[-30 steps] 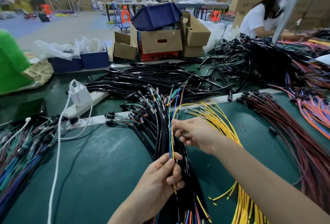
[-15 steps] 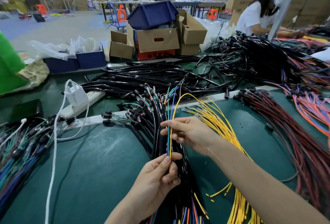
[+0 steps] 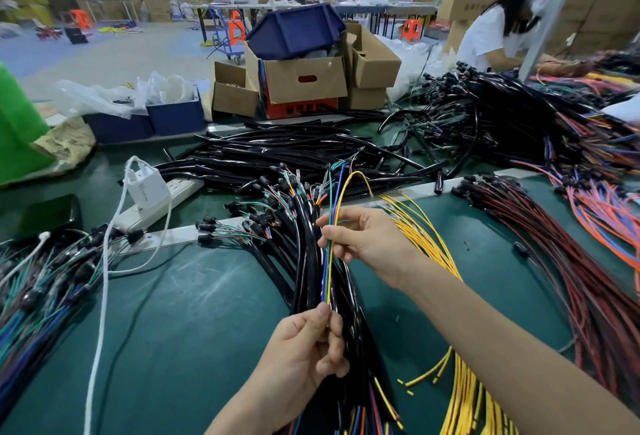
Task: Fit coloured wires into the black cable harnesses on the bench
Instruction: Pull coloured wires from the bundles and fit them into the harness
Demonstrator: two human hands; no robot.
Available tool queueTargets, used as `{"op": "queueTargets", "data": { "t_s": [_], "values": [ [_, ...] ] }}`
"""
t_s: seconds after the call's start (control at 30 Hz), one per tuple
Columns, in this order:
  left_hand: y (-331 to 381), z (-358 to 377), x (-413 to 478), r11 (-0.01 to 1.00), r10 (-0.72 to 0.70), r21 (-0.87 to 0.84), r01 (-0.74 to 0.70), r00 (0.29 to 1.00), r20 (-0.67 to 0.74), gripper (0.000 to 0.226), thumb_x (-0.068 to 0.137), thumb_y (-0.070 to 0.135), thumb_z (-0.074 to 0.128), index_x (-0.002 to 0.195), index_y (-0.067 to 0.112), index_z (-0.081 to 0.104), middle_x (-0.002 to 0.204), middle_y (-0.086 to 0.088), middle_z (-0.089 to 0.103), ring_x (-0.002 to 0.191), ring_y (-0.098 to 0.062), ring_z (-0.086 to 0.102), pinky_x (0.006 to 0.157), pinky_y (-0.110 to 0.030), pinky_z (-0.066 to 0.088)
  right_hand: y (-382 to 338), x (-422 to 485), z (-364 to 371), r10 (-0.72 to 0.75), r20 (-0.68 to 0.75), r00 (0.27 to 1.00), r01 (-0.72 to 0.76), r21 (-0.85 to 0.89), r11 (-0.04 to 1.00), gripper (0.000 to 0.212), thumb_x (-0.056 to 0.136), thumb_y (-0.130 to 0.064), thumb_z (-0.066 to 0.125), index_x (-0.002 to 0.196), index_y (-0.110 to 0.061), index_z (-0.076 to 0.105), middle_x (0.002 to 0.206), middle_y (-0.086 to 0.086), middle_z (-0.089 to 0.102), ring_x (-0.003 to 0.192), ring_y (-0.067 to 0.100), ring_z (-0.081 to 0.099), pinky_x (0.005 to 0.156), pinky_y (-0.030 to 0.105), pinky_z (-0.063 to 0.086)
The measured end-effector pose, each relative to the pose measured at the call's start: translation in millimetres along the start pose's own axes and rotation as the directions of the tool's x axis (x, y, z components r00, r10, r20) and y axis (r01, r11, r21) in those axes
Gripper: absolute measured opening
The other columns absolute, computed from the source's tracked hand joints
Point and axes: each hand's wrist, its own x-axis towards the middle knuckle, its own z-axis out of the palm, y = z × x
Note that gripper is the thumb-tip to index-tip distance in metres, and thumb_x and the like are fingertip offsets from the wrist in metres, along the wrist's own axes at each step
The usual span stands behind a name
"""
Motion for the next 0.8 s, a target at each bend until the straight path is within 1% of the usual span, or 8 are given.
{"op": "queueTargets", "data": {
  "t_s": [0.17, 0.23, 0.27, 0.33, 0.37, 0.47, 0.67, 0.8],
  "values": [
    [-2.2, 1.3, -0.9, 1.000, -0.016, -0.019, 0.015, 0.999, -0.047, 0.031, 0.082, 0.026, 0.050, 0.057, 0.009, 0.052, 0.038, -0.002, 0.032, 0.026, -0.004, 0.024, 0.046, -0.028, 0.050, -0.4, -4.0, -32.2, 0.203, 0.049, 0.978, -0.198, -0.085, 0.976, 0.018, 0.090, -0.019, 0.062, 0.092, -0.002, 0.067, 0.069, 0.011, 0.068, 0.051, 0.011, 0.060, 0.049, 0.016, 0.048],
    [-2.4, 0.7, -0.4, 1.000, -0.014, -0.020, 0.013, 0.999, -0.044, 0.031, 0.083, 0.026, 0.049, 0.057, 0.010, 0.052, 0.037, -0.001, 0.032, 0.025, -0.004, 0.024, 0.047, -0.028, 0.050, -4.9, -4.4, -66.7, 0.191, -0.128, 0.973, -0.221, -0.299, 0.928, 0.024, 0.092, -0.024, 0.061, 0.089, -0.001, 0.069, 0.068, 0.011, 0.068, 0.048, 0.011, 0.060, 0.046, 0.016, 0.046],
    [-2.4, 0.1, -0.1, 1.000, -0.011, -0.023, 0.010, 0.999, -0.039, 0.031, 0.083, 0.027, 0.049, 0.057, 0.010, 0.053, 0.037, -0.001, 0.032, 0.025, -0.004, 0.024, 0.047, -0.028, 0.051, -5.8, -5.8, -88.4, 0.115, -0.276, 0.954, -0.247, -0.515, 0.821, 0.023, 0.093, -0.022, 0.060, 0.088, -0.002, 0.070, 0.069, 0.011, 0.068, 0.050, 0.012, 0.061, 0.047, 0.018, 0.047],
    [-3.2, -1.0, 0.1, 1.000, -0.008, -0.013, 0.007, 1.000, -0.028, 0.033, 0.085, 0.027, 0.048, 0.057, 0.010, 0.054, 0.036, -0.001, 0.033, 0.025, -0.004, 0.024, 0.049, -0.029, 0.052, -4.0, -14.1, -134.6, -0.094, -0.500, 0.861, -0.438, -0.822, 0.365, 0.017, 0.093, -0.018, 0.057, 0.092, -0.006, 0.068, 0.085, 0.016, 0.068, 0.072, 0.025, 0.066, 0.062, 0.026, 0.052],
    [-3.8, -1.3, 0.0, 1.000, -0.009, -0.004, 0.008, 1.000, -0.020, 0.034, 0.086, 0.027, 0.048, 0.057, 0.010, 0.055, 0.036, -0.001, 0.033, 0.026, -0.004, 0.025, 0.050, -0.029, 0.052, -1.8, -21.9, -155.0, -0.142, -0.577, 0.805, -0.548, -0.813, 0.195, 0.016, 0.091, -0.016, 0.055, 0.097, -0.006, 0.066, 0.094, 0.019, 0.066, 0.083, 0.031, 0.064, 0.070, 0.033, 0.052],
    [-3.4, -2.1, 0.6, 1.000, -0.014, -0.002, 0.014, 1.000, 0.001, 0.034, 0.086, 0.026, 0.048, 0.057, 0.010, 0.056, 0.036, -0.001, 0.034, 0.026, -0.005, 0.026, 0.051, -0.030, 0.053, 11.4, -45.5, -196.9, -0.122, -0.703, 0.701, -0.710, -0.704, -0.018, 0.021, 0.088, -0.013, 0.054, 0.105, -0.004, 0.061, 0.108, 0.021, 0.060, 0.098, 0.038, 0.059, 0.079, 0.038, 0.049],
    [-1.3, -2.4, -1.0, 0.999, -0.052, -0.008, 0.052, 0.998, 0.033, 0.034, 0.089, 0.025, 0.045, 0.061, 0.008, 0.054, 0.038, 0.001, 0.033, 0.028, -0.004, 0.025, 0.054, -0.029, 0.053, 34.0, -72.8, -222.3, -0.024, -0.778, 0.628, -0.776, -0.624, -0.094, 0.022, 0.088, -0.015, 0.055, 0.106, -0.001, 0.056, 0.107, 0.025, 0.059, 0.100, 0.041, 0.059, 0.079, 0.039, 0.048],
    [-1.2, -1.2, -2.3, 0.999, -0.045, -0.003, 0.045, 0.998, 0.034, 0.032, 0.089, 0.024, 0.044, 0.063, 0.008, 0.052, 0.038, 0.001, 0.033, 0.030, -0.005, 0.026, 0.055, -0.029, 0.053, 15.1, -67.6, -220.1, -0.028, -0.736, 0.676, -0.728, -0.673, 0.130, 0.025, 0.086, -0.014, 0.063, 0.105, 0.002, 0.065, 0.107, 0.029, 0.064, 0.103, 0.041, 0.060, 0.086, 0.040, 0.047]
  ]
}}
